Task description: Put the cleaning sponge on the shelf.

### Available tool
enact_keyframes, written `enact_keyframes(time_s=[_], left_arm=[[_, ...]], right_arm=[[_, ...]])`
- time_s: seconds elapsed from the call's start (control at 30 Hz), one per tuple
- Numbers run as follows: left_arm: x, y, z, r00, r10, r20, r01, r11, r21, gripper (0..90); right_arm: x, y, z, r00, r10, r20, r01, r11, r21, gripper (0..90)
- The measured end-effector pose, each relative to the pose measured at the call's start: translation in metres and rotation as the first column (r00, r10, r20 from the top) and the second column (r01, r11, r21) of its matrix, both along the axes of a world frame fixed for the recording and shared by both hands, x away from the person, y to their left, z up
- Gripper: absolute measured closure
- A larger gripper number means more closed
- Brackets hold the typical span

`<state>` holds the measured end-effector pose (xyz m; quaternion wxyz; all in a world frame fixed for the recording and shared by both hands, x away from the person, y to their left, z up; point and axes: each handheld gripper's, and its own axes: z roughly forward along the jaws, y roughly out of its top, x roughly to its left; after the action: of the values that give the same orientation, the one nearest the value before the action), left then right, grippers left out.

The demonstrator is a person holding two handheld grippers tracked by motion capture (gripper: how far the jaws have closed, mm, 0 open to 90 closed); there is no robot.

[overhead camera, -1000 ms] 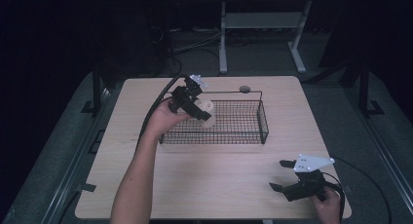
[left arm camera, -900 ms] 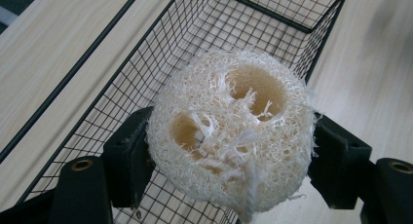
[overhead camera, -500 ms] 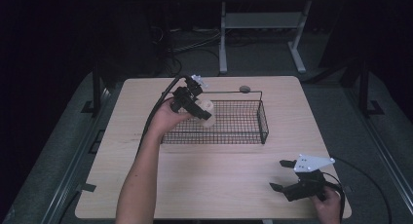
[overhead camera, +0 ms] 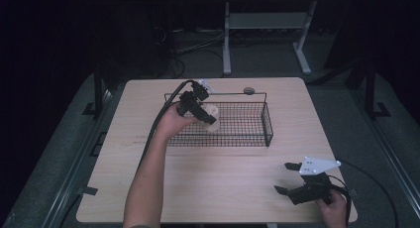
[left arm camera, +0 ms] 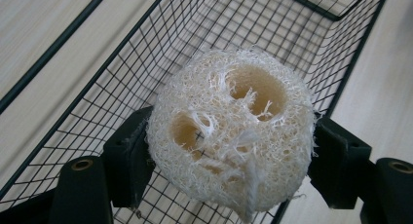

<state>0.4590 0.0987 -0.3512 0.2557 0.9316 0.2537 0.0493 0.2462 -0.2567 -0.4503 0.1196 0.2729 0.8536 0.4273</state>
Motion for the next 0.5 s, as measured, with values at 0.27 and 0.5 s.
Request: enact_keyframes(time_s=[0.27,0.5], left_arm=[[0.004,0.006,-0.014,0.9993,0.032,-0.019,-0.032,0.9995,-0.006,26.6],[0.006,0.007,-0.024,0.9979,0.050,-0.040,-0.052,0.9983,-0.028,26.6]], right_arm=[[0.000,0.000,0.000,1.0000,0.002,0.001,-0.002,1.000,0.002,13.6],[0.000,0.001,0.001,1.0000,0.005,0.003,-0.005,1.000,-0.001,13.6]])
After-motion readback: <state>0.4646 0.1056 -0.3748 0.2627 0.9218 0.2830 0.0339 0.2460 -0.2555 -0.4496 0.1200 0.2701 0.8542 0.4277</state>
